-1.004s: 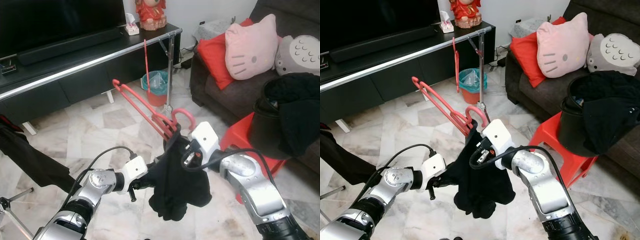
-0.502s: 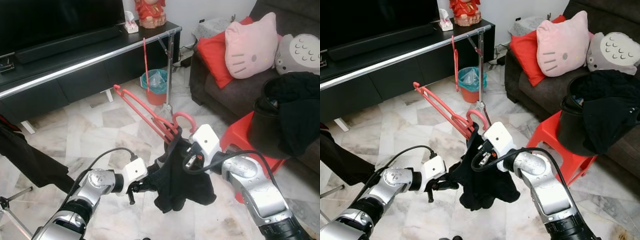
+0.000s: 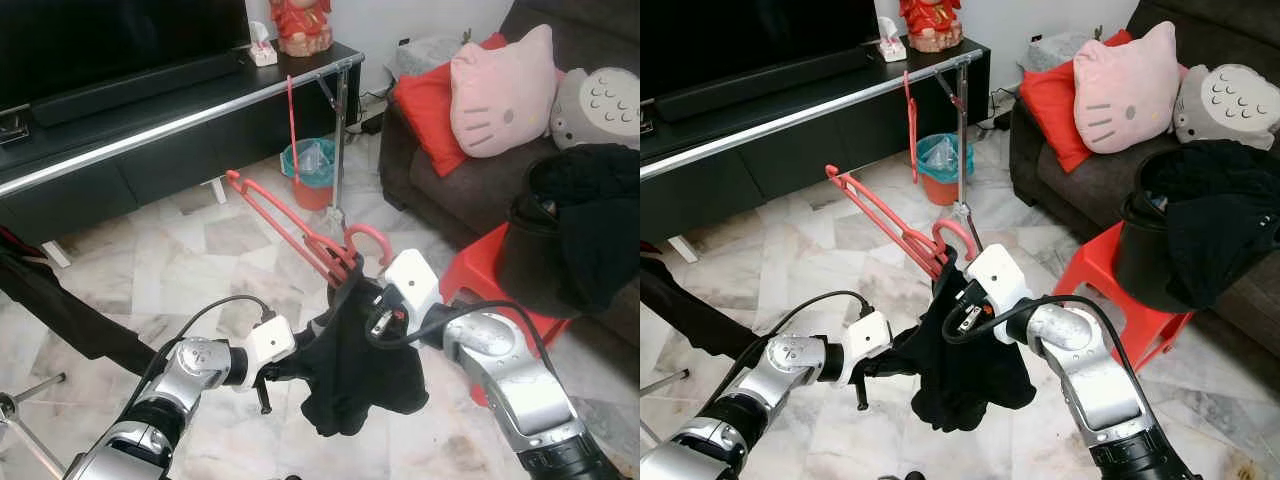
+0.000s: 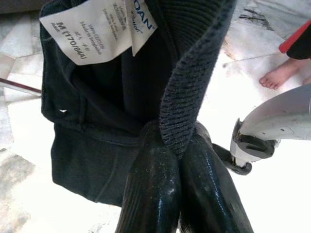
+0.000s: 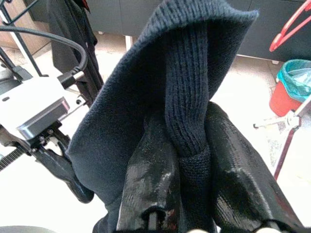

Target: Hang hanger

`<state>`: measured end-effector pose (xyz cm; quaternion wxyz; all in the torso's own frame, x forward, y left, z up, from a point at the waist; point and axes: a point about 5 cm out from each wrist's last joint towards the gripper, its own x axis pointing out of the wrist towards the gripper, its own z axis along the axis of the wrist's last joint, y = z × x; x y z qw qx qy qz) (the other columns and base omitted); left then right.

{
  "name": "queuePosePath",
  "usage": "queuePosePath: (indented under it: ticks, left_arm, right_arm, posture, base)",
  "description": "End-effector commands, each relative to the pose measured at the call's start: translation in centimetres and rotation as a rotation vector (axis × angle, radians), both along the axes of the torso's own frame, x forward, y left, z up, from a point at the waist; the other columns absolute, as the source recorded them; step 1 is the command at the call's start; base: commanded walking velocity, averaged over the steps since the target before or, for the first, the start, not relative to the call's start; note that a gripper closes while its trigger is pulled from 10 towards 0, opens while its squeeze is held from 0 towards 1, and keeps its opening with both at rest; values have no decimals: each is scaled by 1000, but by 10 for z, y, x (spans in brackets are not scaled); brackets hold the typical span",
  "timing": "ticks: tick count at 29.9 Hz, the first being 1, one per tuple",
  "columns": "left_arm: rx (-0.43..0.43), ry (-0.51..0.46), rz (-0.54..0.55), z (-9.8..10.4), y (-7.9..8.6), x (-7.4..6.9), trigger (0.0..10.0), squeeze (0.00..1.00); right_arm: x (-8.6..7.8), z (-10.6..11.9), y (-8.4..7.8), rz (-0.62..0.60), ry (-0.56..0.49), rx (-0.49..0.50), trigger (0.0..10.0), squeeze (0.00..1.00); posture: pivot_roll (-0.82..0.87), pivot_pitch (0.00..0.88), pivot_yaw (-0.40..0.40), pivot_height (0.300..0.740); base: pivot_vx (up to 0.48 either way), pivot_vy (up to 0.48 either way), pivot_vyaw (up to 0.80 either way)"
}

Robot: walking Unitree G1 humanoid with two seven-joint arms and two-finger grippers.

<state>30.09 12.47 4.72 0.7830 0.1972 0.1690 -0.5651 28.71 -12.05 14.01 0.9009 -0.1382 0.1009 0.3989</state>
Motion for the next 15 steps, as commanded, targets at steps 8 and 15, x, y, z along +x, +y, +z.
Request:
queuePosePath:
  ticks: [8,15]
  left_arm:
    - [29,-5,-39,2,4,-2,10000,0]
    - [26,1,-50,1,1,-3,10000,0]
  right_arm:
    - [-3,7,1,32,-44,-8,10000,0]
    - [-3,7,2,36,-45,-8,10000,0]
  posture:
    - [-12,63,58,740]
    - [-13,59,58,740]
  base:
    - [0,0,0]
    - [0,0,0]
